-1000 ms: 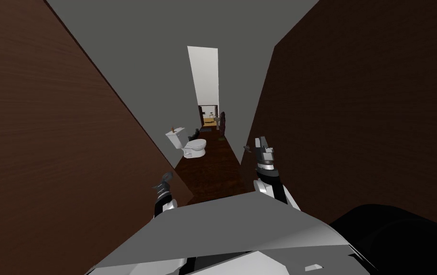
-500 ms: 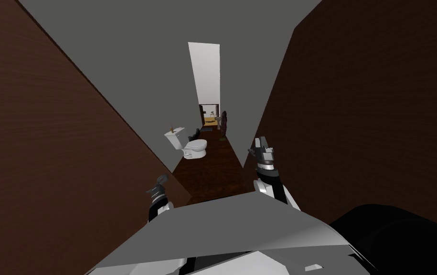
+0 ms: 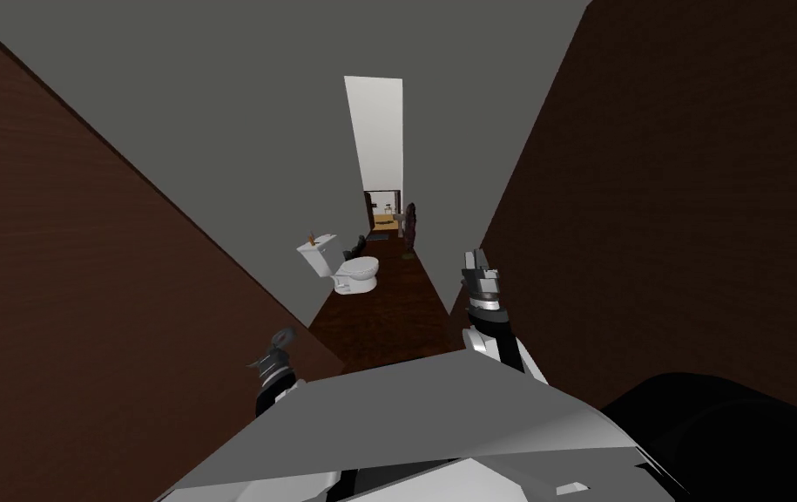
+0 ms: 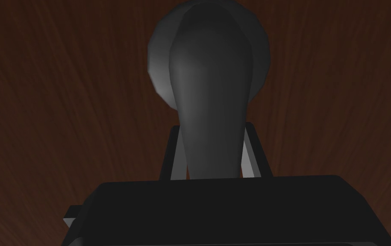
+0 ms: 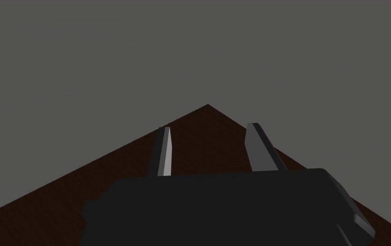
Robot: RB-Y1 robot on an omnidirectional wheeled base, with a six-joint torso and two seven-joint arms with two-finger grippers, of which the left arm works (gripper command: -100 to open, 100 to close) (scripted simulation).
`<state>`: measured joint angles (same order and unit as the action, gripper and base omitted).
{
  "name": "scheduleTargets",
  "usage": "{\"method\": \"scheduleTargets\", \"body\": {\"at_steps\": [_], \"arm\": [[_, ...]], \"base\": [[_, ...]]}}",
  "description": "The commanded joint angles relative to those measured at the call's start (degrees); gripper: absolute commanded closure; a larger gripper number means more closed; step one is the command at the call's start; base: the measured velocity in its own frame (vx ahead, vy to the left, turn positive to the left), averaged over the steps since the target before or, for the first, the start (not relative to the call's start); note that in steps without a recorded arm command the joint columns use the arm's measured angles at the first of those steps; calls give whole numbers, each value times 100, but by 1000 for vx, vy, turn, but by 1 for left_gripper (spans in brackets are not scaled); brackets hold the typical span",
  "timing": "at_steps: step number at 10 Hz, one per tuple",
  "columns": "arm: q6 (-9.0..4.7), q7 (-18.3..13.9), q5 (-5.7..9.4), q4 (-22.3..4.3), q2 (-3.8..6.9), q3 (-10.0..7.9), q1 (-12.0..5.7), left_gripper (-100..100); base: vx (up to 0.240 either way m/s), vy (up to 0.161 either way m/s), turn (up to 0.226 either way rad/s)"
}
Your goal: Push the door open
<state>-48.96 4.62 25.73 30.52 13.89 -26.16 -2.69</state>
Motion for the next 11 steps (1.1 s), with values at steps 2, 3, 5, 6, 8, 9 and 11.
{"method": "scheduleTargets", "body": {"at_steps": [2,3,5,6,8,9,11], "arm": [[8,-13,156,-2,150,-179,147,100],[8,-13,156,-29,150,-179,147,100],[12,-21,251,44,201,-276,256,100],[14,-25,298,67,226,-323,311,100],[15,-27,327,81,242,-352,343,100],[17,-31,368,101,264,-393,391,100],[58,-30,371,112,260,-392,416,100]], "base": [[221,30,53],[143,41,30],[197,4,51],[196,0,48],[173,14,36],[135,20,17],[127,8,33]]}}
